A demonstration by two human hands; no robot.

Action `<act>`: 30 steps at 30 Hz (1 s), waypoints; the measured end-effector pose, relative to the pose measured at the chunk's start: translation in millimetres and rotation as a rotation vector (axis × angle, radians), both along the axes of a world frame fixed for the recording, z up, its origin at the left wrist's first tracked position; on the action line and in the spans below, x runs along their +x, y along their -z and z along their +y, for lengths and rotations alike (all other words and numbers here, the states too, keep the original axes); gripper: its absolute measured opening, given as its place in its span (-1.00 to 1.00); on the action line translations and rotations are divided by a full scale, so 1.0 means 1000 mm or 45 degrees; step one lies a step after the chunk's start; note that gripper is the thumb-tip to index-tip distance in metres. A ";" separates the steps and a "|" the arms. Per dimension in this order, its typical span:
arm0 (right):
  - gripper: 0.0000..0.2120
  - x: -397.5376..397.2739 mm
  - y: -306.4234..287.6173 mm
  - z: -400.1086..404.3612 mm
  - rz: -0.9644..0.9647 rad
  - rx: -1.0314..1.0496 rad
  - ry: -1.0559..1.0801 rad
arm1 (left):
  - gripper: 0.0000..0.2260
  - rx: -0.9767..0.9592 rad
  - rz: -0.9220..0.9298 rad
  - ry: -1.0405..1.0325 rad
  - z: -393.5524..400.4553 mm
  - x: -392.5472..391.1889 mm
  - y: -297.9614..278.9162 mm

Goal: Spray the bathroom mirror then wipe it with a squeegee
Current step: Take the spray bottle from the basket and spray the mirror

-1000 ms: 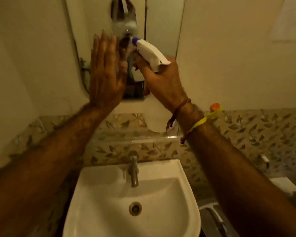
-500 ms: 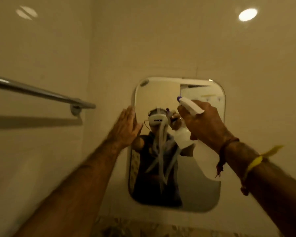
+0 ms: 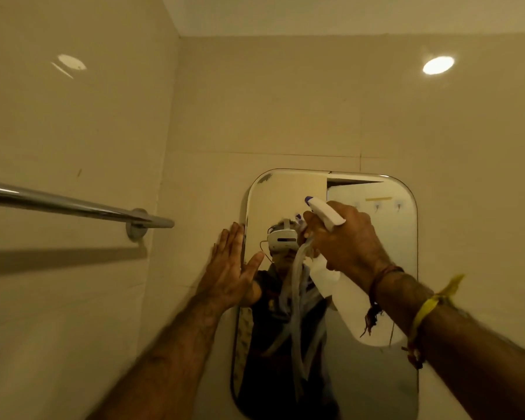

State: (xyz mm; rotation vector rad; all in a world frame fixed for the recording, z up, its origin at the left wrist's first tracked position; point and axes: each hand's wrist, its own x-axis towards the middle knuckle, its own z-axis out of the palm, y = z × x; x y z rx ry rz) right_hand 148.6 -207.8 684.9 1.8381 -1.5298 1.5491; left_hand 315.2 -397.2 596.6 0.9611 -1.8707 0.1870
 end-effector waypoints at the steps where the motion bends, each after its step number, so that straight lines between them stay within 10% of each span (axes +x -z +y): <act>1: -0.71 -0.004 -0.003 0.002 -0.041 -0.023 0.001 | -0.34 0.006 -0.009 -0.020 0.001 -0.001 0.000; 18: -0.79 -0.073 -0.010 0.033 -0.481 -0.309 0.212 | -0.28 0.097 -0.179 -0.180 0.011 -0.002 -0.004; 30: -0.82 0.023 0.016 -0.007 -0.129 0.003 -0.005 | -0.34 -0.020 -0.139 -0.248 -0.024 -0.004 0.008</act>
